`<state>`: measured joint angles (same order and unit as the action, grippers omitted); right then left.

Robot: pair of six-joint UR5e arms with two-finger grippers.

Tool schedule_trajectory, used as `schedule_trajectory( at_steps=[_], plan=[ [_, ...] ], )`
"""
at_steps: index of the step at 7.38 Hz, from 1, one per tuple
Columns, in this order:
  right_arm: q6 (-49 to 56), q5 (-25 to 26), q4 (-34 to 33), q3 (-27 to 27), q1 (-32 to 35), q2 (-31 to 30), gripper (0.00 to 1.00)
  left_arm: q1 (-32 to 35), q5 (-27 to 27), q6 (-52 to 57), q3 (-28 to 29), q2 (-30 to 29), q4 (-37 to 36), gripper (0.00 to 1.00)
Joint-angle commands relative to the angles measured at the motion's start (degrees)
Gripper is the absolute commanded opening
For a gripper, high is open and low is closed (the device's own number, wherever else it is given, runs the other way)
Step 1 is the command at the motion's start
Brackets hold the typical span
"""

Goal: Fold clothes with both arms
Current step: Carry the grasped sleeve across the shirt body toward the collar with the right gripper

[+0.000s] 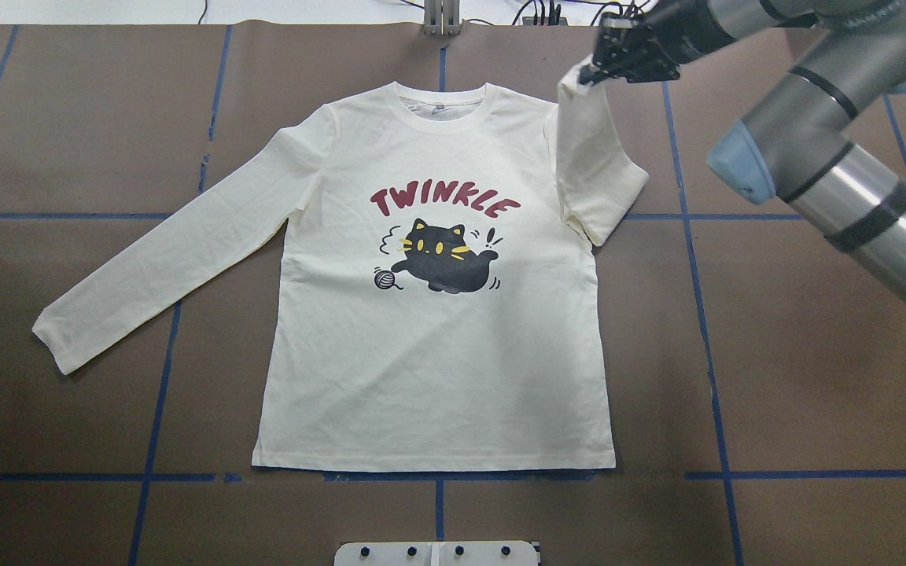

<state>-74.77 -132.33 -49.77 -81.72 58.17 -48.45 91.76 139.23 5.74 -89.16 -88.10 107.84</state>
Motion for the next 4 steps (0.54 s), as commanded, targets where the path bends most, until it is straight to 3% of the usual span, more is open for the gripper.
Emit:
schedule_trajectory(
  at_steps=[1, 3, 4],
  plan=[
    [-0.03, 6.5, -0.06, 15.91, -6.88, 19.72, 0.0, 0.0, -0.02, 0.15, 0.3, 0.04, 0.0, 1.0],
    [2.78, 21.18, 0.11, 19.75, -20.67, 22.09, 0.0, 0.0, -0.02, 0.06, 0.83, -0.14, 0.0, 1.0],
    [2.96, 22.36, 0.28, 19.76, -22.82, 21.82, 0.0, 0.0, -0.02, -0.03, 0.83, -0.14, 0.0, 1.0]
  ],
)
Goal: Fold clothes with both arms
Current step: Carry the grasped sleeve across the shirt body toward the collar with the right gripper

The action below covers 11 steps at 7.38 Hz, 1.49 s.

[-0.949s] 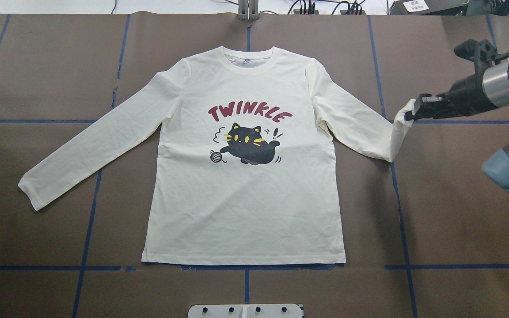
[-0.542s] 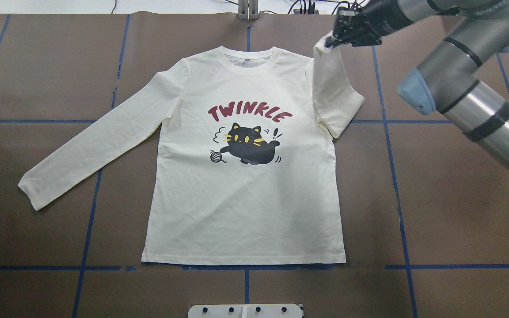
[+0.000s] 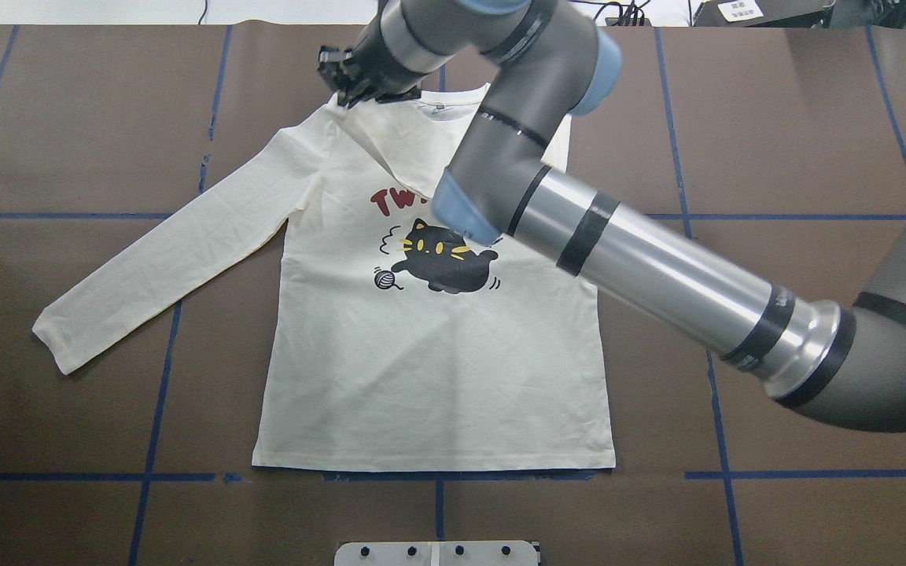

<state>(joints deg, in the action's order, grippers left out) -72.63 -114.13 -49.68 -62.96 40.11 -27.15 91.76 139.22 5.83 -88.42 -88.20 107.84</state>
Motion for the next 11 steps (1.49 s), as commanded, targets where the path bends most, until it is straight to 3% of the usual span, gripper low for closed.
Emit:
schedule_trajectory(
  at_steps=[1, 5, 6, 7, 8, 10, 11],
  plan=[
    [0.91, 4.35, 0.19, 0.99, -5.3, 0.35, 0.0, 0.0, 0.0, -0.2, 0.01, -0.05, 0.0, 1.0],
    [0.83, 4.53, 0.46, 0.64, -8.37, 0.61, 0.0, 0.0, 0.0, -0.2, 0.09, -0.13, 0.0, 1.0],
    [0.83, 4.62, 0.63, 0.64, -9.6, 0.61, 0.19, 0.0, 0.09, -0.2, 0.01, -0.13, 0.0, 1.0],
    [0.65, 7.66, 1.24, 0.73, -11.01, 0.17, 0.99, 0.0, 0.0, -0.12, 0.01, -0.4, 0.0, 1.0],
    [0.56, 10.74, 1.16, 0.9, -11.8, -0.61, 1.0, 0.0, 0.0, -0.03, 0.09, -0.4, 0.0, 1.0],
    [-0.66, 11.04, -2.24, 0.56, -11.2, -0.45, 1.0, 0.0, 0.0, -0.29, 0.44, -0.4, 0.7, 1.0],
    [-0.49, 10.69, -10.1, -1.71, -9.72, -0.53, 1.0, -0.17, -0.09, -3.86, 0.1, -0.66, 2.18, 1.0]
  ],
)
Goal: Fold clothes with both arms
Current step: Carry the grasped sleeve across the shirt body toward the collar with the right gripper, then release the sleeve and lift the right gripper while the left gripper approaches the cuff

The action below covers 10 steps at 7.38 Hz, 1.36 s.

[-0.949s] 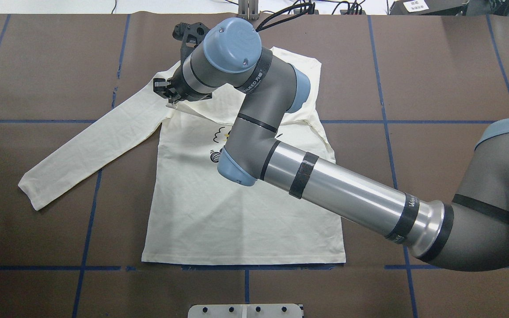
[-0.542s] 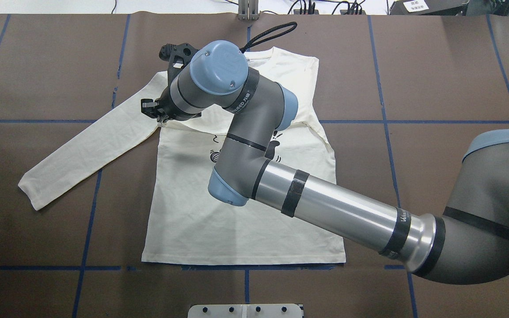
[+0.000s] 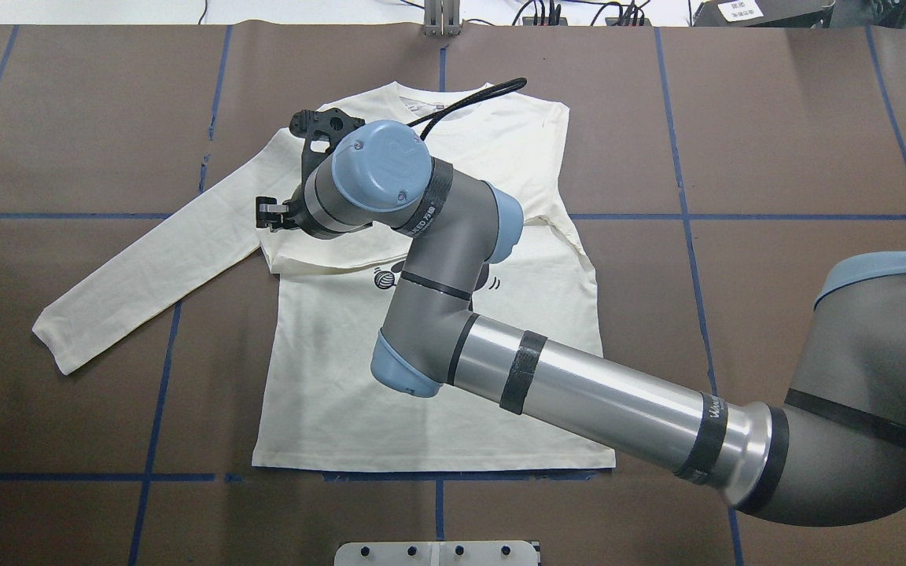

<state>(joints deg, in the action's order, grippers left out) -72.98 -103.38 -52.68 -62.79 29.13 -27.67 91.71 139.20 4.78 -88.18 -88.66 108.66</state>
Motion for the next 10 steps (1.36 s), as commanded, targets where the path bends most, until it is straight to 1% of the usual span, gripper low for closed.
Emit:
schedule_trajectory(
  at_steps=[1, 2, 3, 4, 5, 6, 7, 8, 9, 10],
  plan=[
    [0.81, -2.33, -17.44, -5.38, 4.16, -0.8, 1.0, -3.7, -0.85, -14.85, -0.5, -0.11, 7.91, 1.0],
    [1.6, -6.35, -25.72, -8.63, 7.67, -2.54, 1.0, -8.61, -3.3, -28.98, -0.67, 0.59, 17.11, 1.0],
    [4.57, -7.35, -33.03, -13.54, 10.4, -6.3, 1.0, -14.49, -8.19, -41.39, -1.81, 3.38, 25.99, 1.0],
    [10.34, -9.54, -39.02, -19.07, 13.3, -10.95, 1.0, -21.42, -13.55, -52.3, -4.78, 5.67, 29.99, 1.0],
    [17.01, -12.43, -42.12, -23.47, 17.07, -15.87, 1.0, -31.41, -21.96, -65.64, -10.81, 7.78, 30.12, 1.0],
    [23.78, -15.94, -42.24, -25.69, 20.93, -20.79, 1.0, -40.9, -28.04, -77.34, -15.66, 9.37, 29.77, 1.0],
    [29.24, -18.67, -42.07, -25.8, 24.37, -23.71, 1.0, -45.96, -28.71, -85.21, -17.27, 9.65, 29.51, 1.0],
    [34.17, -21.48, -41.81, -25.98, 27.36, -26.53, 1.0, -49.49, -31.24, -87.37, -16.76, 9.82, 28.98, 1.0],
    [37.87, -23.77, -41.8, -27.46, 29.48, -29.77, 1.0, -52.74, -34.92, -90.53, -16.58, 9.83, 25.93, 1.0],
    [39.21, -24.15, -41.54, -28.95, 29.76, -32.07, 1.0, -53.65, -37.4, -90.99, -16.41, 9.74, 24.25, 1.0]
  ],
)
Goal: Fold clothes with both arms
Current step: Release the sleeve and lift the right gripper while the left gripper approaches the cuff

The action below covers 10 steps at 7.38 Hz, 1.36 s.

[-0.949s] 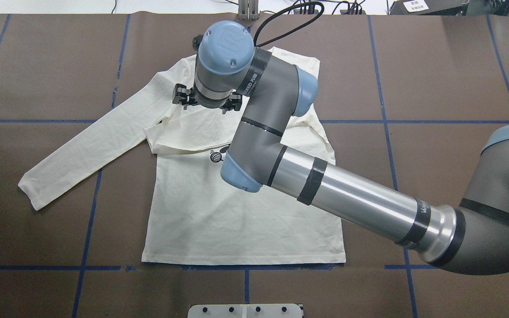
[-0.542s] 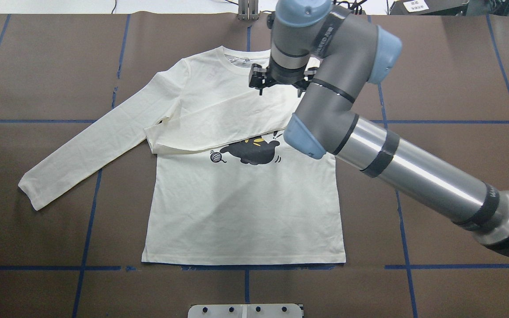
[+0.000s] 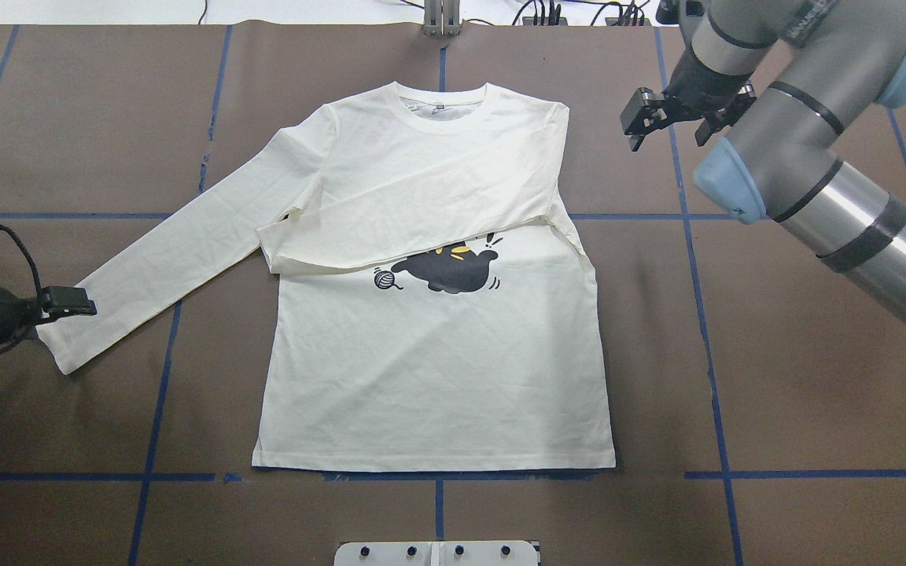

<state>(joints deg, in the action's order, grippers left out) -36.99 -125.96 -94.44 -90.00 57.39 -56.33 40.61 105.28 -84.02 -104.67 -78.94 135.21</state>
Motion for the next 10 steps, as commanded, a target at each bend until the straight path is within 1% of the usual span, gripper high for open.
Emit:
schedule_trajectory(
  at_steps=[1, 4, 5, 6, 7, 9, 10],
  plan=[
    [3.15, -1.57, 0.22, -1.76, 1.5, -3.52, 1.0, -2.64, -3.59, -2.12, 0.43, 0.18, -2.4, 0.99],
    [3.15, -1.39, 0.4, -1.93, 1.5, -3.7, 1.0, -2.64, -5.34, -1.77, 3.32, 0.71, -2.41, 0.97],
    [3.06, -1.39, 0.31, -2.02, 1.5, -3.7, 1.0, -2.64, -5.35, -1.68, 3.68, 0.71, -2.41, 0.96],
    [3.06, -1.39, 0.4, -2.02, 1.5, -3.79, 1.0, -2.64, -5.35, -1.68, 3.69, 0.71, -2.49, 0.91],
    [3.15, -1.3, 0.4, -2.02, 1.5, -3.88, 1.0, -2.73, -5.35, -1.76, 3.69, 0.71, -2.49, 0.82],
    [3.15, -1.39, 0.31, -2.02, 1.5, -3.88, 1.0, -2.73, -5.35, -1.85, 3.69, 0.71, -2.41, 0.55],
    [3.15, -1.3, 0.4, -1.93, 1.5, -3.88, 1.0, -2.73, -5.35, -1.85, 3.77, 0.63, -2.49, 0.45]
  ],
)
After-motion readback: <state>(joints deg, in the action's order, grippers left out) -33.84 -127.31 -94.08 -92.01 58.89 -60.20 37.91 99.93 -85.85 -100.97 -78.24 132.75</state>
